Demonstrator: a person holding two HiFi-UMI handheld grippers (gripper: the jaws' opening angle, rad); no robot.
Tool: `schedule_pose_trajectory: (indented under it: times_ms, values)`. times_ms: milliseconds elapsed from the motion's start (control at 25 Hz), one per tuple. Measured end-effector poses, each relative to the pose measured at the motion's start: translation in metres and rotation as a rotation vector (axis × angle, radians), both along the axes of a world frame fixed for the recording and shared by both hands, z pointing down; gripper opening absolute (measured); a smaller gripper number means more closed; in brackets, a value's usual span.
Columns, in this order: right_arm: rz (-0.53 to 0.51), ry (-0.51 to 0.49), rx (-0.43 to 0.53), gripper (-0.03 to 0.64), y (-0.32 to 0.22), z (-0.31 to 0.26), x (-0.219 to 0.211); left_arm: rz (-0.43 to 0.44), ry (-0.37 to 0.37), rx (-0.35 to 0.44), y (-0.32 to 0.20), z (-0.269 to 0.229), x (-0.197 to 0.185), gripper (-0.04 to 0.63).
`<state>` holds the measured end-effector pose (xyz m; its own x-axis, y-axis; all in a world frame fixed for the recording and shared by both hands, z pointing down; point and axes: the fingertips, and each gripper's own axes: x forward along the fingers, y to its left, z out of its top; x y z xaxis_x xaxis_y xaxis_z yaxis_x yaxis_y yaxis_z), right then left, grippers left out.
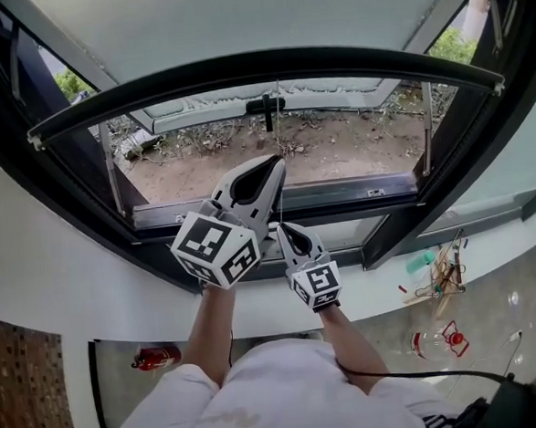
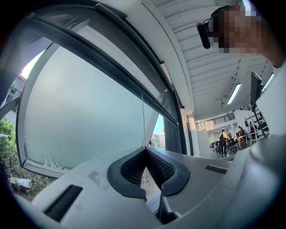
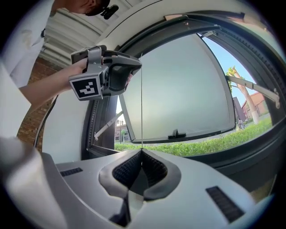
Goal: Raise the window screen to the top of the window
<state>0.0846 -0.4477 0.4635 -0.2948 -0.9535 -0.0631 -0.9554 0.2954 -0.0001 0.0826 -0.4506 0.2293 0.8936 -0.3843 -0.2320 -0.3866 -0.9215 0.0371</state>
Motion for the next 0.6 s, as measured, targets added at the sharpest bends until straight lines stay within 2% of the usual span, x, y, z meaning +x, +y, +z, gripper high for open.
schedule_pose_trajectory:
  times_ms: [600]
  values:
    - [-0.019, -0.059, 0.121, 0.002, -0.004, -0.066, 0.014, -0.012, 0.026, 0.147, -0.008, -0.066, 0.01, 0.0]
